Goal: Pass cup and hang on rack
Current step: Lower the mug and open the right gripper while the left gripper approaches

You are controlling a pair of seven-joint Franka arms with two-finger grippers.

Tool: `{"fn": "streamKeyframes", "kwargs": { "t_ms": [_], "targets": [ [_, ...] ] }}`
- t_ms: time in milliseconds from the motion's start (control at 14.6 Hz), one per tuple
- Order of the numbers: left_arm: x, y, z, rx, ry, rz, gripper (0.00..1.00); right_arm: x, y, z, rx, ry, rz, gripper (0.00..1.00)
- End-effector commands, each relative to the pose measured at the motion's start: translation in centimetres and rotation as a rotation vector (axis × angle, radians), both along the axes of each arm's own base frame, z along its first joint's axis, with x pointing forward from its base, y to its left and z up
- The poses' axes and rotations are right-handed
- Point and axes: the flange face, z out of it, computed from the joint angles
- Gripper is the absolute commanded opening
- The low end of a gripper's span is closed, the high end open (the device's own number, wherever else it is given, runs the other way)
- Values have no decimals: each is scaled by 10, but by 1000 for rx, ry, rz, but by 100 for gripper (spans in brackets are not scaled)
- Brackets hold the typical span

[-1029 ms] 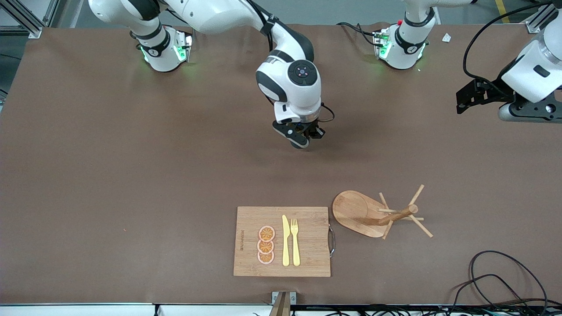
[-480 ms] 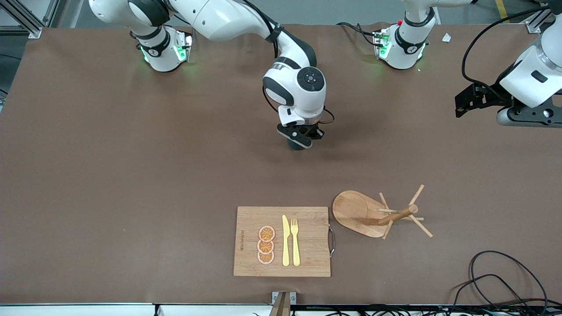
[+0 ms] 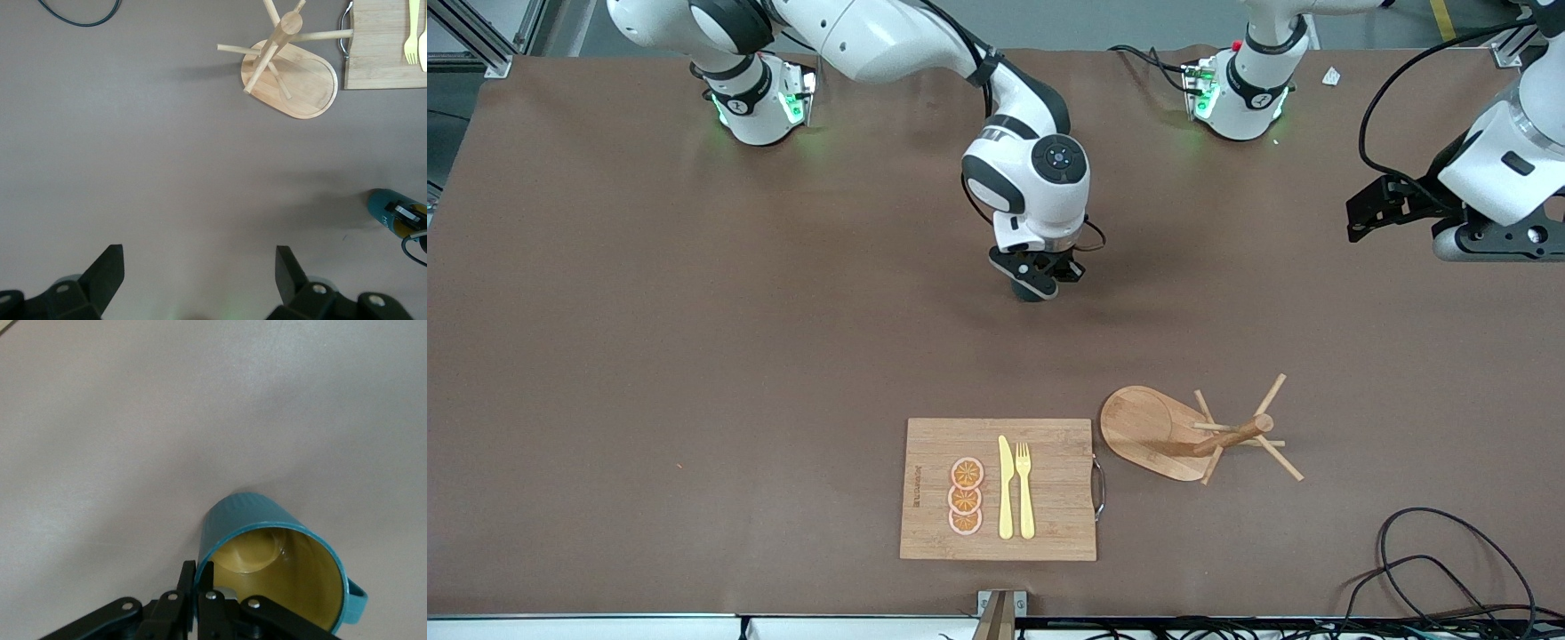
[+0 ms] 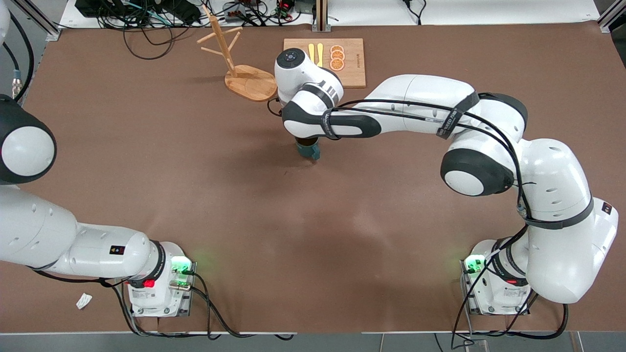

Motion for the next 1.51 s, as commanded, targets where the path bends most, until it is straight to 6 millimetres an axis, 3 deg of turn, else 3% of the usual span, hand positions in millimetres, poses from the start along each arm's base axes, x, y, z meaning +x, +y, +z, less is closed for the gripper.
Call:
{"fn": "streamKeyframes", "kwargs": {
  "t_ms": [0,69,206,412,618,824,1098,1304,1441],
  "targets": [
    [2,0,5,4,-20,10,100,-4,7,-3,-6,-6,-28,0],
    [2,-1,4,3,-18,10,100,-6,8,-5,-9,-5,-26,3],
    [2,0,4,1,-18,12,100,-6,8,-6,-9,-5,-28,54],
    [2,1,4,2,-16,15,100,-12,12,-6,-11,-11,-16,100],
    [1,1,6,6,-20,13,100,-6,10,18,22,-8,-37,100],
    [0,-2,8,8,-25,8,100,17,-12,76,69,-14,-76,100],
    [-8,-35,10,2,-28,-46,100,51,-82,147,-14,7,145,100],
    [-20,-83,18,-10,-47,-3,100,74,-151,193,-92,-24,293,100],
    [-22,-122,4,-12,-30,33,100,94,-205,220,-137,0,442,100]
  ]
}}
